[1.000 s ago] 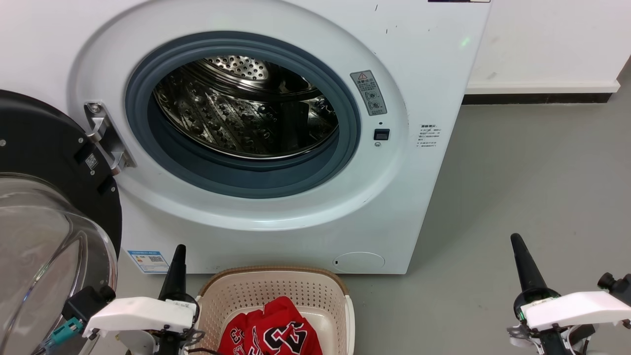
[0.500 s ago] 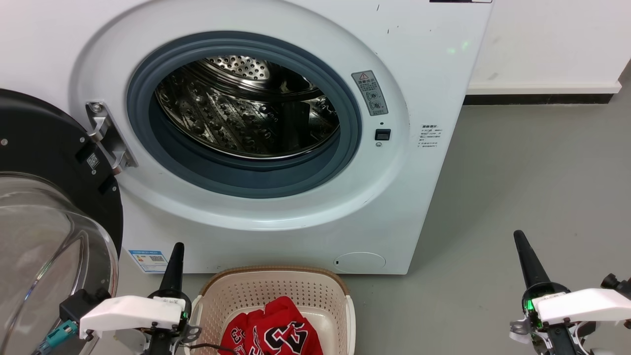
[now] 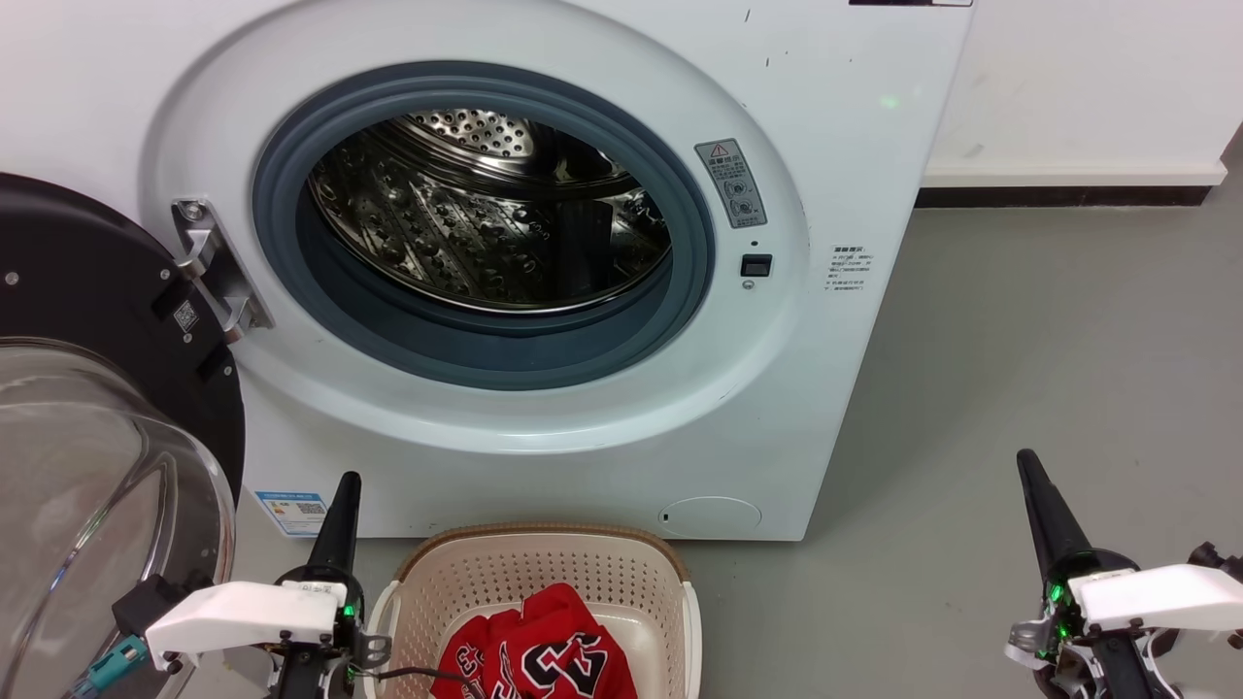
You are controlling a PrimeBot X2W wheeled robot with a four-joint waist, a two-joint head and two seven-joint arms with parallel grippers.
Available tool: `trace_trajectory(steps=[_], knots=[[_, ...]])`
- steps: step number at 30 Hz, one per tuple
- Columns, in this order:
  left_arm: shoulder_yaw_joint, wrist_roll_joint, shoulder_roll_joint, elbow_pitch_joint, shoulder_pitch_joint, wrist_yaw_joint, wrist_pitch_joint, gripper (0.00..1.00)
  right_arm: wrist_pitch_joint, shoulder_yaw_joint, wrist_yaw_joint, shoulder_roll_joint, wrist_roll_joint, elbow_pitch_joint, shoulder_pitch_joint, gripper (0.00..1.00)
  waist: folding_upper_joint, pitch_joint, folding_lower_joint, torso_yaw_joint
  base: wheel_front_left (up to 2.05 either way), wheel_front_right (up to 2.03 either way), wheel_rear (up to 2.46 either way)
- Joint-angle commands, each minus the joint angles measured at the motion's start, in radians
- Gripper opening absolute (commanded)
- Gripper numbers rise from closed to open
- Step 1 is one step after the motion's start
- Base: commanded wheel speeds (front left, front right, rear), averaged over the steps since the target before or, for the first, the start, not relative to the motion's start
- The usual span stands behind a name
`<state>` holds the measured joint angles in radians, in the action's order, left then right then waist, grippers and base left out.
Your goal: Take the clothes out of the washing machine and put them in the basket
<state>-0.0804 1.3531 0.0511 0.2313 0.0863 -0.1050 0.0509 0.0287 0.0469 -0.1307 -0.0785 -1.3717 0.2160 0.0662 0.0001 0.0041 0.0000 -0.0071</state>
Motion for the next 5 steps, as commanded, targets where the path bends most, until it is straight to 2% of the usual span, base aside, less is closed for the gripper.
trace_trajectory(steps=[1,5], knots=[[-0.008,0.026,0.0,-0.001,0.019,-0.004,0.007,0.0,0.007,0.004,0.0,-0.004,-0.028,0.0,0.025,0.0,-0.0001,0.0,0.0,0.0,0.0,0.0,0.0],[-0.012,0.058,0.0,0.002,0.021,-0.009,0.015,0.0,0.015,0.008,0.0,-0.003,-0.063,0.004,0.027,0.0,-0.0001,0.0,0.0,0.001,0.0,0.0,0.0]])
